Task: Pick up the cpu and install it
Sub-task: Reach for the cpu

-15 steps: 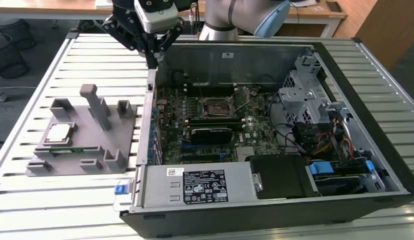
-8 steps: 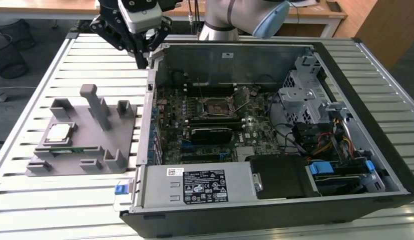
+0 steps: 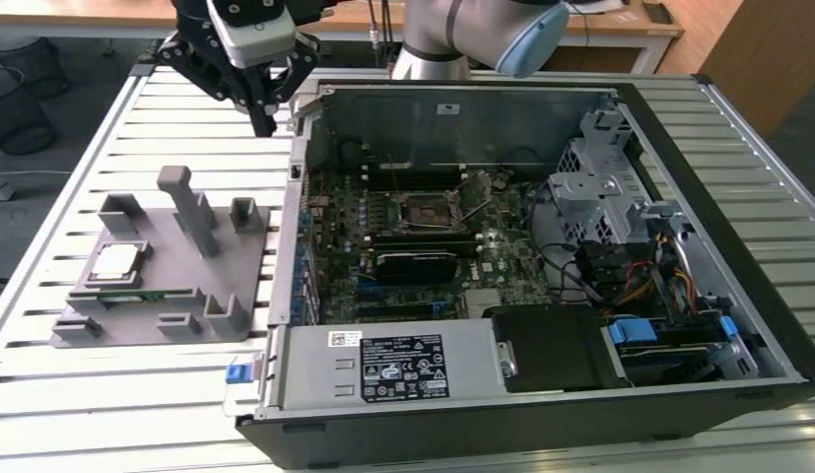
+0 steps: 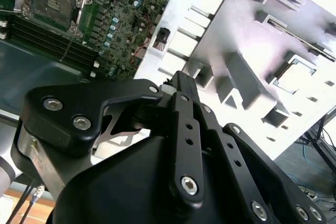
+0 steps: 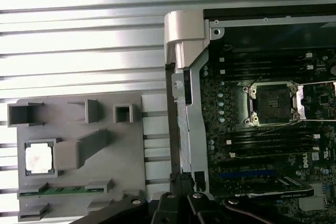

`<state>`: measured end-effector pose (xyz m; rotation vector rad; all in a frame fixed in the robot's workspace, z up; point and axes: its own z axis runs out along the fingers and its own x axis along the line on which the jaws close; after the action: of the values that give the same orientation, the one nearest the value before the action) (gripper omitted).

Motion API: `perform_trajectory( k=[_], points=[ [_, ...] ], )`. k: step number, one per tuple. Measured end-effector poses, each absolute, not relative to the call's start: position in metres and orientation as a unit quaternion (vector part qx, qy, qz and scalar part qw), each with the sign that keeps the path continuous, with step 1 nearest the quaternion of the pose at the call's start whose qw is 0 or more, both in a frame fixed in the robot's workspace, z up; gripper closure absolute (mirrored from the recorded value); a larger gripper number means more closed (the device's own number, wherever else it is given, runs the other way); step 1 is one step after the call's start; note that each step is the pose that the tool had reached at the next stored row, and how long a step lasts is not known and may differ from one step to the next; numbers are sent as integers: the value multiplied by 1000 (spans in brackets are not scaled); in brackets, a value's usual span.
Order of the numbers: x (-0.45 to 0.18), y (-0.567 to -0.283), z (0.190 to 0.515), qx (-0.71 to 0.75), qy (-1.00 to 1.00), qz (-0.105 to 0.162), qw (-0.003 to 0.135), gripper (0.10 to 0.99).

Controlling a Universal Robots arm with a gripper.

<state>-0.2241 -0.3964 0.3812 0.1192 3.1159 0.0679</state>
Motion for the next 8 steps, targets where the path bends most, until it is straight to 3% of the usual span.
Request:
perform_trajectory(
  k=[8],
  points=[
    [-235,-396,379,38,999,22,7,980]
  ],
)
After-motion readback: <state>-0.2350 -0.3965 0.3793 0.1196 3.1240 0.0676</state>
